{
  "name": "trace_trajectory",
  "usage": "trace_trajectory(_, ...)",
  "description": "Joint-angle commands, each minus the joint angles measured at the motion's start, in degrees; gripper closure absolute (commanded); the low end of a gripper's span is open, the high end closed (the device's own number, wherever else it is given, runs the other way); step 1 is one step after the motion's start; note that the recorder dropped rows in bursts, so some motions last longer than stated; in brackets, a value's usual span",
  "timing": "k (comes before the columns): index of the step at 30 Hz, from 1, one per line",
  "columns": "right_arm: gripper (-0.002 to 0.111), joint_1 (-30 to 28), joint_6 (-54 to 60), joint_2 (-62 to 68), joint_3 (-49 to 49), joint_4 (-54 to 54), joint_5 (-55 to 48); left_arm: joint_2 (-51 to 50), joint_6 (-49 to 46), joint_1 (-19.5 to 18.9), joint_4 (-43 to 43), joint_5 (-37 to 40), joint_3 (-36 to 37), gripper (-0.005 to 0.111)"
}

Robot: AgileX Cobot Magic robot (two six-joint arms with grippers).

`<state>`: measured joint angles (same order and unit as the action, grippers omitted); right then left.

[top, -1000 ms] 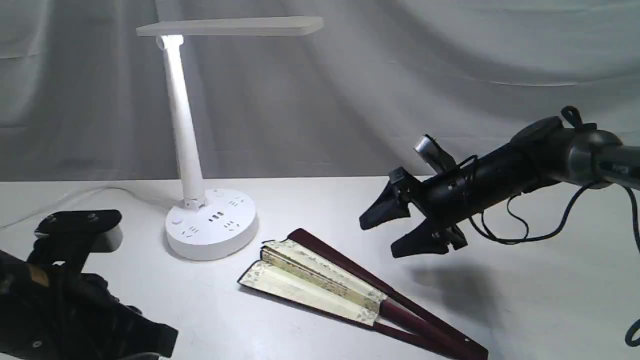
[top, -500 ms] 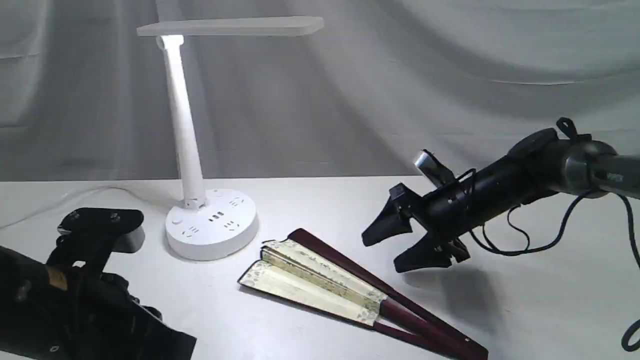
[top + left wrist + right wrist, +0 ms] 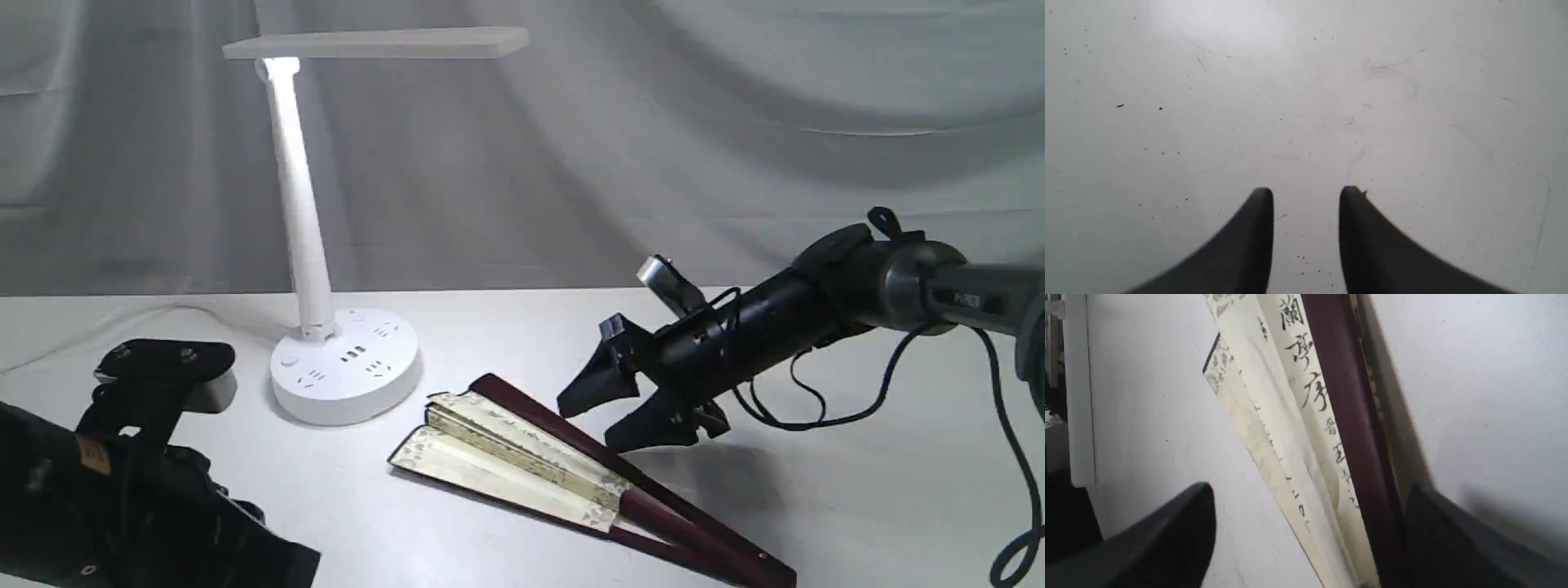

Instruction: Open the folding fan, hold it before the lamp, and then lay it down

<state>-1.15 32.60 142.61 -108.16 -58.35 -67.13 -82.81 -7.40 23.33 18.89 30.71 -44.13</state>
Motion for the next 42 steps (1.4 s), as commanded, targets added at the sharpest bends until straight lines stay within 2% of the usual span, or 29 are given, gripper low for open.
trace_trajectory(1, 0.043, 0.6, 2.3, -0.2, 0.4, 1.5, 2.1, 0.0, -0.3, 0.3, 0.2, -0.2, -0.2, 0.079)
trace_trajectory(9, 0.043, 0.6, 1.6, 1.5, 0.4, 4.6, 1.6, 0.0, -0.3, 0.3, 0.2, 0.0, -0.2, 0.079)
trace_trajectory(16, 0.043, 0.6, 2.0, 3.7, 0.4, -4.2, 0.1, 0.0, -0.3, 0.3, 0.2, -0.5, -0.2, 0.079)
trace_trajectory(22, 0.044, 0.6, 2.1, 5.6, 0.4, -5.8, -0.3, 0.0, -0.3, 0.3, 0.2, -0.5, -0.2, 0.079)
trace_trajectory(26, 0.048, 0.6, 3.9, 5.8, 0.4, -6.0, -0.1, 0.0, -0.3, 0.3, 0.2, -0.5, -0.2, 0.079)
trace_trajectory(29, 0.056, 0.6, 5.1, 5.8, 0.4, -6.3, -0.1, 0.0, -0.3, 0.3, 0.2, -0.5, -0.2, 0.079)
trace_trajectory(36, 0.084, 0.6, 5.7, 5.8, 0.4, -6.3, -0.1, 0.0, -0.3, 0.3, 0.2, -0.5, -0.2, 0.079)
trace_trajectory(42, 0.103, 0.6, 6.4, 5.8, 0.4, -6.4, 0.6, 0.0, -0.3, 0.3, 0.2, -0.5, -0.2, 0.079)
